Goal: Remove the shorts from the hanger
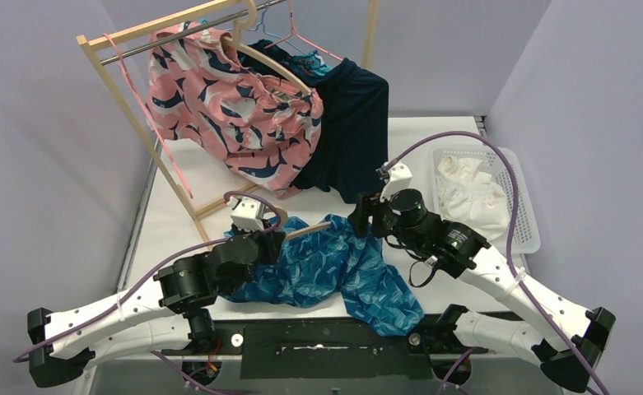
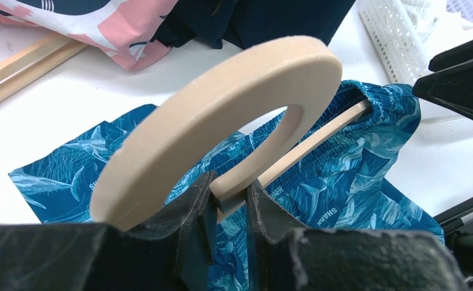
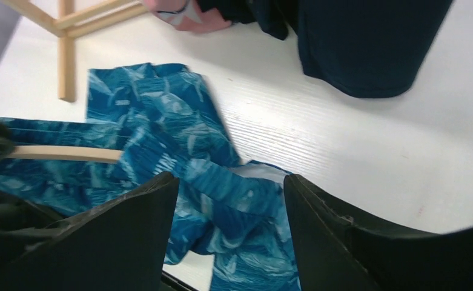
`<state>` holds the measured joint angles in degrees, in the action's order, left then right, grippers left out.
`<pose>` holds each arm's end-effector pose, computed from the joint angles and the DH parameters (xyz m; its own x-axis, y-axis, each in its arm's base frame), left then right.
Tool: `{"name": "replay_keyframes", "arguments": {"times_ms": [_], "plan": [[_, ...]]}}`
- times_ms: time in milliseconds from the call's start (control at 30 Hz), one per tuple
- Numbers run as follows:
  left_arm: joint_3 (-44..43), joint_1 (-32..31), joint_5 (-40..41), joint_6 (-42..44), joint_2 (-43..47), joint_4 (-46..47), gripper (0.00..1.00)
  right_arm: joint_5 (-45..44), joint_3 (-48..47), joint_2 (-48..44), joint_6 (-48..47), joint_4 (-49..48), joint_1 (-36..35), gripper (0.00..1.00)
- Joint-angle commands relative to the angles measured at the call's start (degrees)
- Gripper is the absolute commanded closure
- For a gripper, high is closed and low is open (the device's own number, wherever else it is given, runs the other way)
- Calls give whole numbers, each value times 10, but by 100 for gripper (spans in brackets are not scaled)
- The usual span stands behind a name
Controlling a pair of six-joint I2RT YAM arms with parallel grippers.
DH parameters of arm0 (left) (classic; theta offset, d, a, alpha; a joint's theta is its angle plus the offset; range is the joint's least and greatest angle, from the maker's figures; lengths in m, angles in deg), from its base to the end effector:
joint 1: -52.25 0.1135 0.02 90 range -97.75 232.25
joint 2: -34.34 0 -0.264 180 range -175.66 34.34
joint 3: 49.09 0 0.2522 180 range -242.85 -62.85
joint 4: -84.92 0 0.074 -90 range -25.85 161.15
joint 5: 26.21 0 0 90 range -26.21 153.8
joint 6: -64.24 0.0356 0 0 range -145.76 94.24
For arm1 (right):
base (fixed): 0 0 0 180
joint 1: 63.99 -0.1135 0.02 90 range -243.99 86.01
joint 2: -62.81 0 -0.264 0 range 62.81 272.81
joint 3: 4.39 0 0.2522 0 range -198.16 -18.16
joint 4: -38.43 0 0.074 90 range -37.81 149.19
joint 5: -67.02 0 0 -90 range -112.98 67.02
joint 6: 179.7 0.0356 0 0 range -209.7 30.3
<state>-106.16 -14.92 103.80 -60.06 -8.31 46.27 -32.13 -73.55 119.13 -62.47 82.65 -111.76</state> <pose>0.0841 -0.1408 0.3136 -0.4012 -0.1595 -0.9020 0.3055 0.9050 -0.2959 0.1471 0.1537 0.3324 -0.6039 0.0068 -0.7970 -0.4087 0.8558 0.3170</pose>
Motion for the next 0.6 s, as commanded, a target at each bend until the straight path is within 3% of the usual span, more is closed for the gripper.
{"name": "replay_keyframes", "arguments": {"times_ms": [0,100,200,367,400,567], "plan": [[-14,-1,-6,-15,0,42,100,86,0,-5,16,-70,-1,33],[-15,-1,-8,-16,4,52,100,123,-9,30,10,-66,-2,33],[-16,-1,-9,-16,11,54,100,107,-21,61,0,-38,-1,44],[-18,-1,-1,-29,22,34,100,51,-6,46,-9,-33,0,95],[-18,-1,2,-31,24,28,100,36,-1,35,-8,-37,0,99],[-16,-1,7,-42,35,9,100,-47,24,-20,5,-41,1,100]]}}
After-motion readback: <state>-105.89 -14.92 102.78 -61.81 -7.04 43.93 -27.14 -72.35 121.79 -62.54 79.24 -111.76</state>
